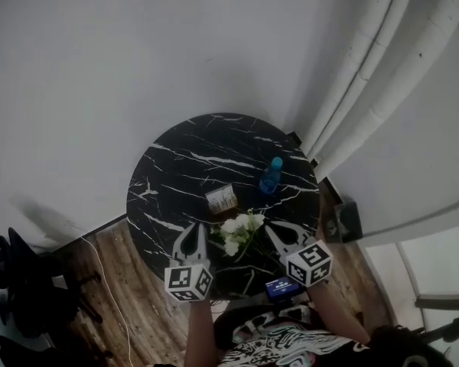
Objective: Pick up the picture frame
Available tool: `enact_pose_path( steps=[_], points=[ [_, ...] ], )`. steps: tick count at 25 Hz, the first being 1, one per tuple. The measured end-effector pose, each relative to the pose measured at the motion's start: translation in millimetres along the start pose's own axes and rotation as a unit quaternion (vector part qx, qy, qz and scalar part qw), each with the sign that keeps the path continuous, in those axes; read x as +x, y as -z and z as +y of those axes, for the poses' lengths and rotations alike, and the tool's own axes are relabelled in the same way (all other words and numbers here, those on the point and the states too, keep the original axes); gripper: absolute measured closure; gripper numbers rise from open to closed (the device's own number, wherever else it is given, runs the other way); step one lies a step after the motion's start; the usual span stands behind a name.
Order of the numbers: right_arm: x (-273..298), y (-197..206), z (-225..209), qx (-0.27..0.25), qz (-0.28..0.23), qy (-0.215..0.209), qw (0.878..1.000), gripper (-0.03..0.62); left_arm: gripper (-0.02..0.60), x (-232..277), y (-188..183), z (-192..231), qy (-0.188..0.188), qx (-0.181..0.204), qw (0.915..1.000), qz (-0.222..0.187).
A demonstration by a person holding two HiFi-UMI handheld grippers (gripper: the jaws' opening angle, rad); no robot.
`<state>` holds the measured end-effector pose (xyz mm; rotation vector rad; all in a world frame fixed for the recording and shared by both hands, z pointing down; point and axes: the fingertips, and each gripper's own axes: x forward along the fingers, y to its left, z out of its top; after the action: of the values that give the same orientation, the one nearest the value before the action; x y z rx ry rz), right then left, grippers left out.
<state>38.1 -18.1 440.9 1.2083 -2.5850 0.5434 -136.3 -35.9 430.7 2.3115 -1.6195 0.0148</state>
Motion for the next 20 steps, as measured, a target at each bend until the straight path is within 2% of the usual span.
enact_pose_path(
  steps=[12, 20],
  points=[
    [-1, 21, -25, 0.024, 0.018, 0.050, 0.998, 0.576, 0.568, 26, 12, 8, 0.027, -0.001, 0.9995, 0.020],
    [8, 14, -28, 0.007, 0.015, 0.049, 0.999, 0.576, 0.568, 32, 9, 14, 0.018, 0.012, 0.9996, 0.015]
  ],
)
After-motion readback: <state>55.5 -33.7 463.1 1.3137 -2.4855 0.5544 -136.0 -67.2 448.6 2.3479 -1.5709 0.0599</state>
